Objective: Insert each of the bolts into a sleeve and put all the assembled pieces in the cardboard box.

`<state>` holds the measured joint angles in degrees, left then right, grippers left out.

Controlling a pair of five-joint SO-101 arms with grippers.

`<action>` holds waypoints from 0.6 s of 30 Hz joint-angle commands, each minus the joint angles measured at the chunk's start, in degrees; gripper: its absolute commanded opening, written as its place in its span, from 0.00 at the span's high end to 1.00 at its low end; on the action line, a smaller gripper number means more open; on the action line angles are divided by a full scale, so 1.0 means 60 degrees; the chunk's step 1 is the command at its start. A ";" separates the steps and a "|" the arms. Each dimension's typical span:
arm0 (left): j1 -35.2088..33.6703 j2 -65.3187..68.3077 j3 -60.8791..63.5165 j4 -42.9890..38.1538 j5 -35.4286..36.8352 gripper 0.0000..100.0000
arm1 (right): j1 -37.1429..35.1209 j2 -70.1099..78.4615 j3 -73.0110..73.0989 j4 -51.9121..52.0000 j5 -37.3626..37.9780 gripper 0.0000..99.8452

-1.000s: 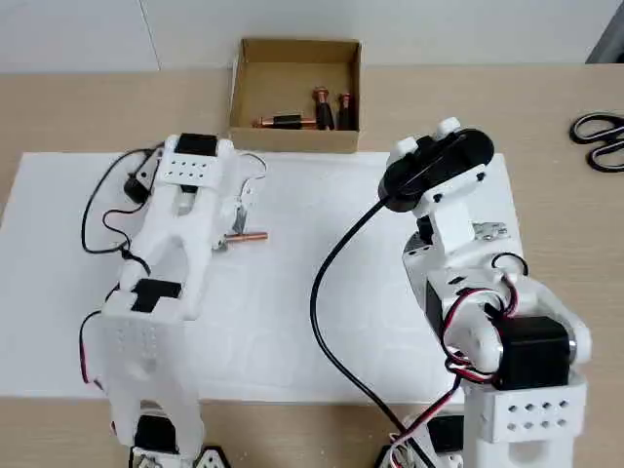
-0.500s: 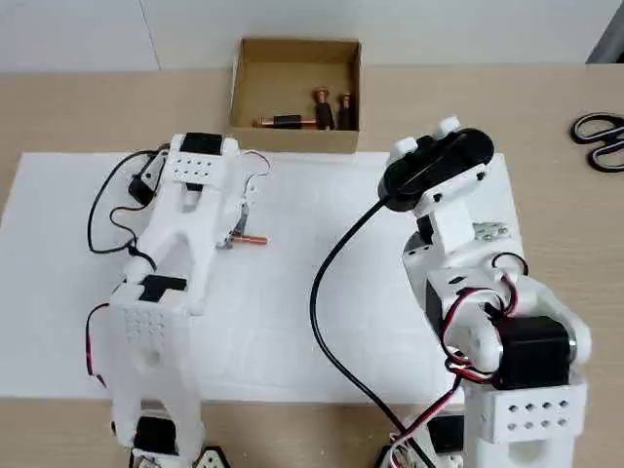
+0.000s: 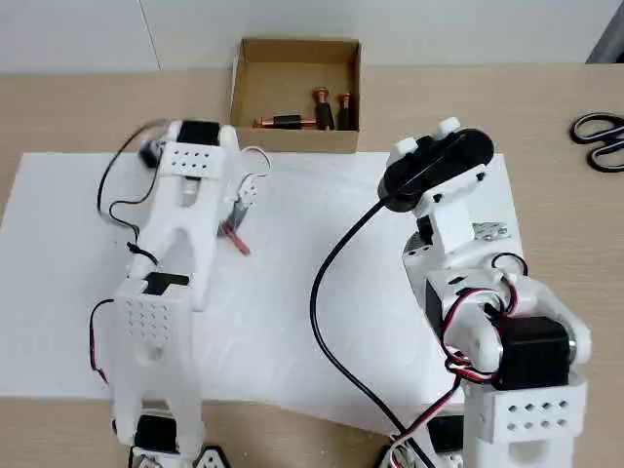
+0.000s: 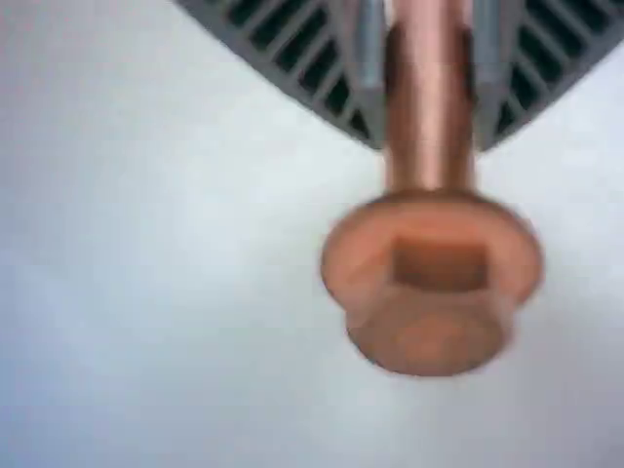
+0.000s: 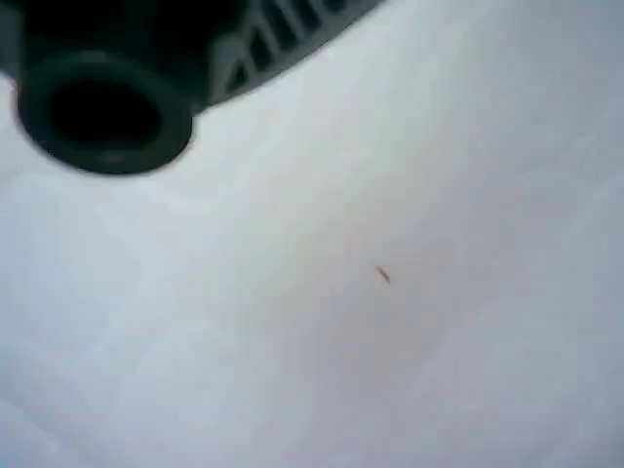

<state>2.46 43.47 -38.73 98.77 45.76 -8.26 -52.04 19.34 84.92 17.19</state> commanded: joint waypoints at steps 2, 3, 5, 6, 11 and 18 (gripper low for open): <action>-0.0205 -0.0117 -0.0579 0.0278 -0.5363 0.99 | 0.0051 -0.0198 -0.0073 -0.0081 -0.0103 1.00; -0.0205 -0.0117 -0.0549 0.0278 -0.5993 0.99 | 0.0051 -0.0198 -0.0073 -0.0081 -0.0103 1.00; -0.0205 -0.0132 -0.0344 0.0278 -0.6755 0.99 | 0.0051 -0.0198 -0.0073 -0.0081 -0.0103 1.00; -0.0205 -0.0132 -0.0183 0.0278 -0.7018 0.99 | 0.0051 -0.0198 -0.0073 -0.0081 -0.0103 1.00; -0.0190 -0.0044 0.0799 0.0205 -0.7868 0.99 | 0.0051 -0.0198 -0.0073 -0.0081 -0.0103 1.00; -0.0322 -0.0117 0.0549 0.0147 -0.7897 0.90 | 0.0051 -0.0198 -0.0059 -0.0081 -0.0103 1.00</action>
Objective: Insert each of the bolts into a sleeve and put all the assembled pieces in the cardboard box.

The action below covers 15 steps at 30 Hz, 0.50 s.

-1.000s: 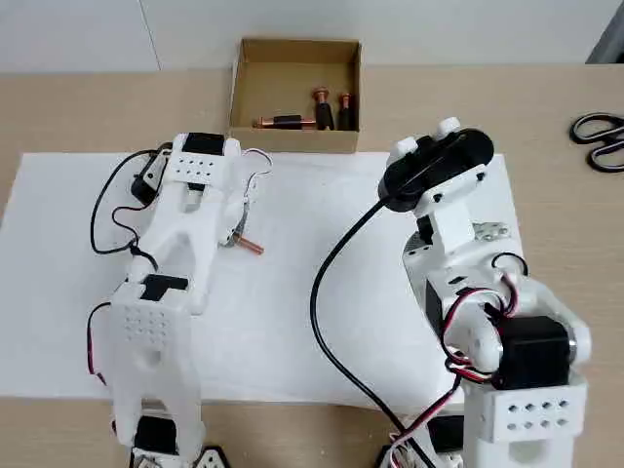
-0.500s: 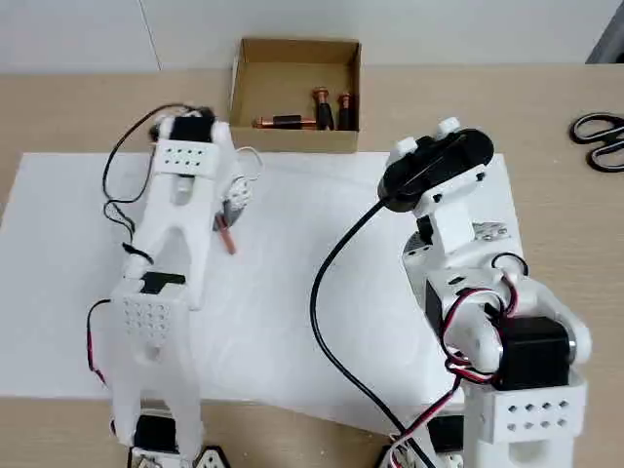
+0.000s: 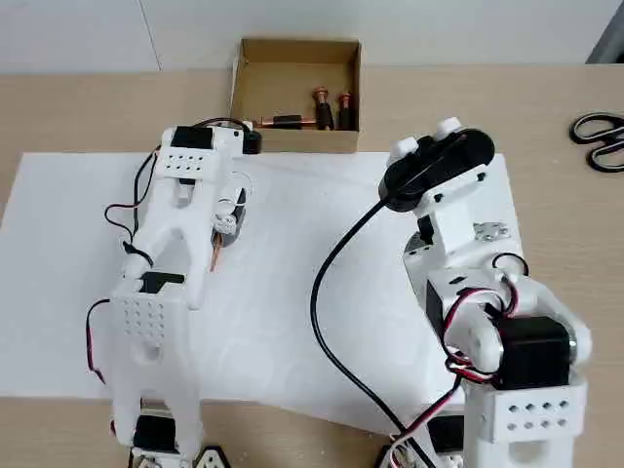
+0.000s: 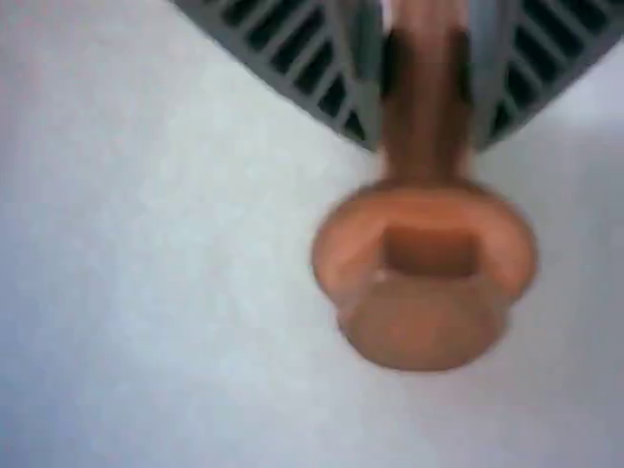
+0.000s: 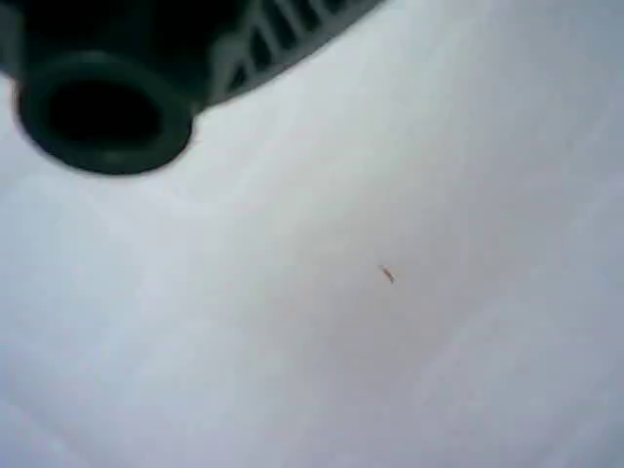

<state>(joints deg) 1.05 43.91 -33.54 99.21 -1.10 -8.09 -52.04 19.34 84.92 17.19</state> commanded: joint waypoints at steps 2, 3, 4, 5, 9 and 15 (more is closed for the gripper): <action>-0.0073 -0.0190 -0.0505 0.0073 -0.0088 0.90 | 0.0022 -0.0198 -0.0059 -0.0081 -0.0103 1.00; -0.0073 -0.0190 -0.0608 0.0059 -0.0059 0.90 | 0.0022 -0.0198 -0.0059 -0.0081 -0.0103 1.00; -0.0073 -0.0190 -0.0696 0.0059 -0.0044 0.90 | 0.0022 -0.0198 -0.0059 -0.0081 -0.0103 1.00; -0.0073 -0.0176 -0.0784 0.0059 -0.0044 0.90 | 0.0022 -0.0198 -0.0059 -0.0081 -0.0103 1.00; -0.0088 -0.0117 -0.0886 0.0029 -0.0029 0.90 | 0.0022 -0.0198 -0.0059 -0.0081 -0.0103 1.00; -0.0161 -0.0103 -0.0828 -0.0484 0.0234 0.90 | 0.0022 -0.0198 -0.0059 -0.0081 -0.0103 1.00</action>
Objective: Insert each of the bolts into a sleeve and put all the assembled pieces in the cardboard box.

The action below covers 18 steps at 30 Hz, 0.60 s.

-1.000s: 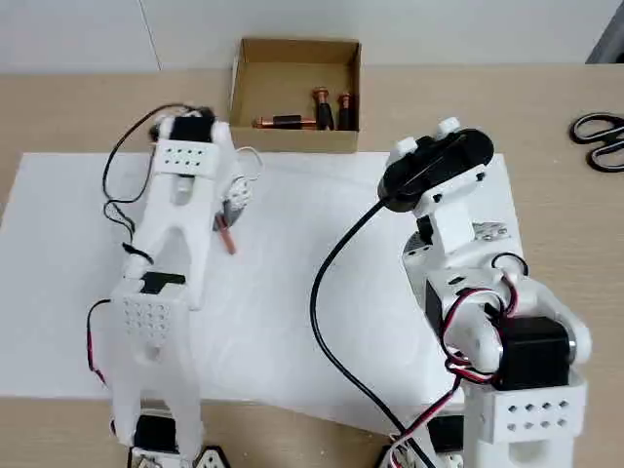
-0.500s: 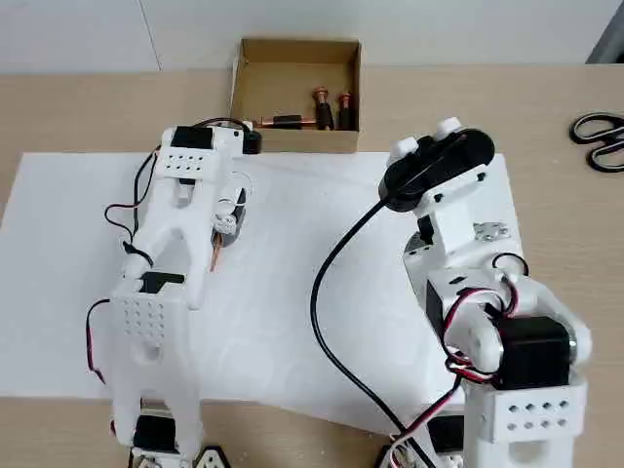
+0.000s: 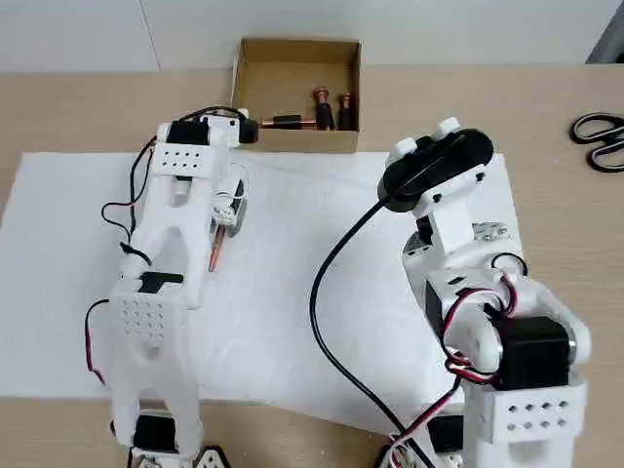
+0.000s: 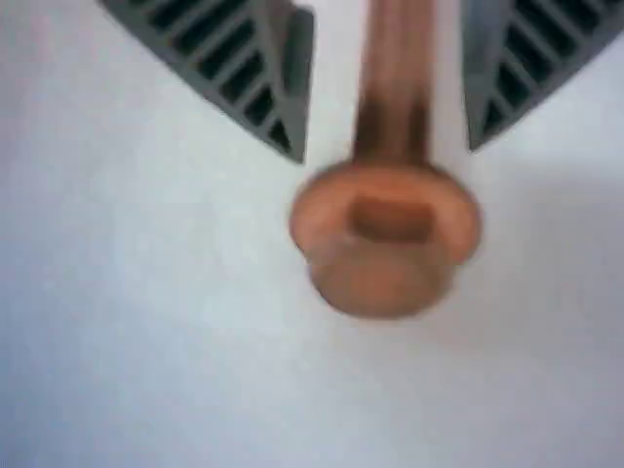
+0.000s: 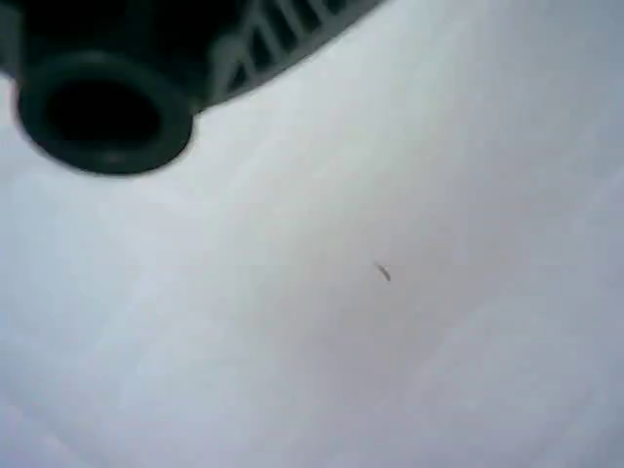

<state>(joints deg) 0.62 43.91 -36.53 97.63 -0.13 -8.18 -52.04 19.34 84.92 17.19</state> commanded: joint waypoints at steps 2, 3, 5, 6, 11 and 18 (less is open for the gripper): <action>-0.0103 -0.0103 -0.0330 -0.0234 0.0073 0.90 | 0.0037 -0.0198 -0.0044 -0.0081 -0.0103 1.00; -0.0103 -0.0103 -0.0330 -0.0234 0.0073 0.90 | 0.0037 -0.0198 -0.0044 -0.0081 -0.0103 1.00; -0.0059 -0.0088 -0.0256 -0.0366 0.0088 0.90 | 0.0037 -0.0198 -0.0044 -0.0081 -0.0103 1.00; -0.0029 -0.0073 -0.0154 -0.0484 0.0176 0.90 | 0.0037 -0.0198 -0.0044 -0.0081 -0.0103 1.00; -0.0044 0.0557 0.0081 -0.0835 0.0220 0.95 | 0.0037 -0.0198 -0.0044 -0.0081 -0.0103 1.00; -0.0073 0.0952 -0.0022 -0.0835 0.0396 0.99 | 0.0037 -0.0198 -0.0044 -0.0081 -0.0103 1.00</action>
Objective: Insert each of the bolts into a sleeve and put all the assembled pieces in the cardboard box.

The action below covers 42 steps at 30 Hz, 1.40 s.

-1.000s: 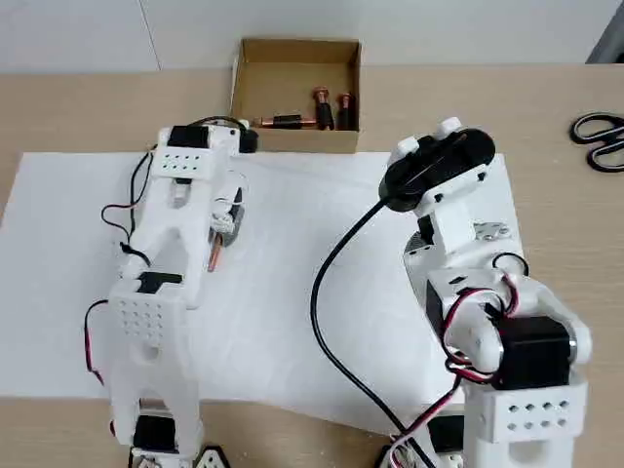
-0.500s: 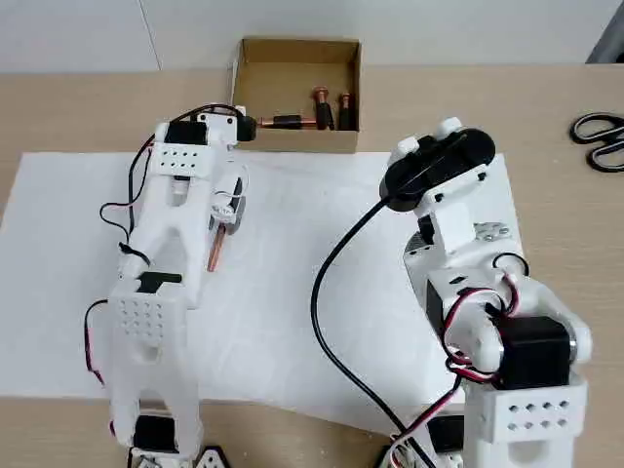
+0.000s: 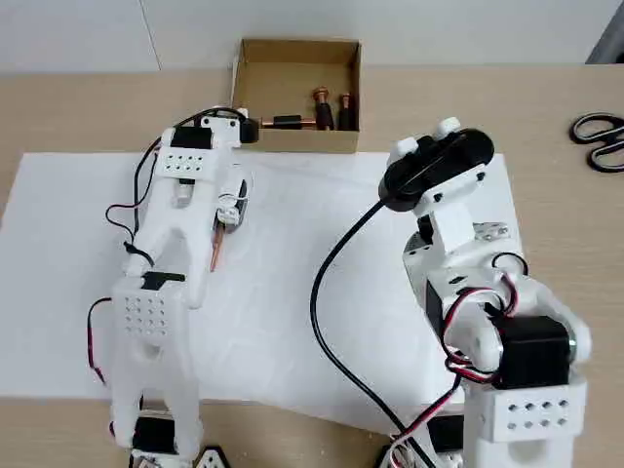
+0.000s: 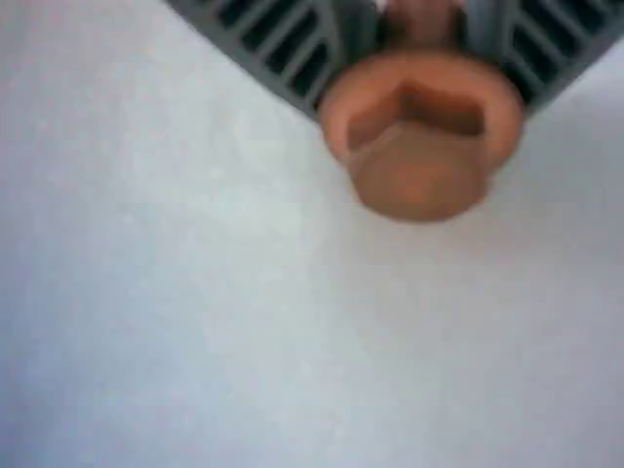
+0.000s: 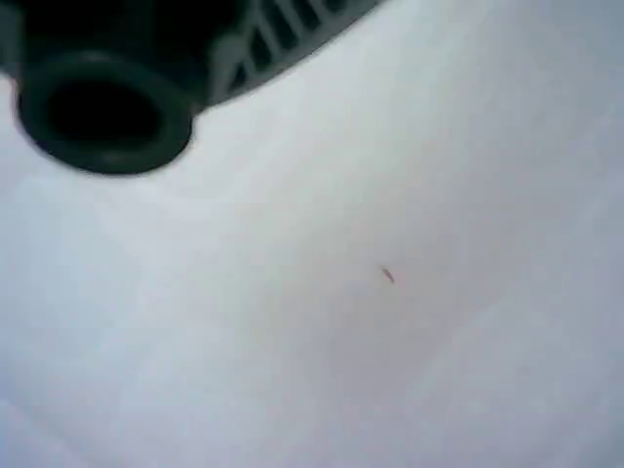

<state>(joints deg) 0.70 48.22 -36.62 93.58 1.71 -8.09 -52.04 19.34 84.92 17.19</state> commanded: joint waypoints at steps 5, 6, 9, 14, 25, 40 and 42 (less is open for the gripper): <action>-0.0044 0.0220 -0.1824 0.1099 0.0103 0.99 | 0.0022 -0.0198 -0.0044 -0.0081 -0.0103 1.00; -0.0073 0.0220 -0.2278 0.1172 0.0103 0.99 | 0.0022 -0.0198 -0.0059 -0.0081 -0.0103 1.00; -0.0132 -0.0059 -0.2835 0.1172 0.0103 0.99 | 0.0022 -0.0198 -0.0088 -0.0095 -0.0103 1.00; -0.0044 -0.1905 -0.2103 0.1158 0.0103 0.99 | 0.0007 -0.0198 -0.0088 -0.0081 -0.0044 1.00; 0.0249 -0.7121 0.0974 0.1143 0.0103 0.99 | 0.0066 -0.0447 -0.0088 -0.0066 -0.0088 1.00; 0.1568 -1.3407 0.4711 -0.1480 0.2549 0.99 | 0.0007 -0.4535 0.1495 -0.0462 -0.0308 1.00; 0.1817 -1.3949 0.5238 -0.2271 0.2579 0.99 | -0.0007 -0.4886 0.2447 -0.1106 -0.0308 1.00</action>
<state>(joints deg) 9.93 -29.93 -7.69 86.55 16.48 -8.18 -79.12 28.57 82.81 16.04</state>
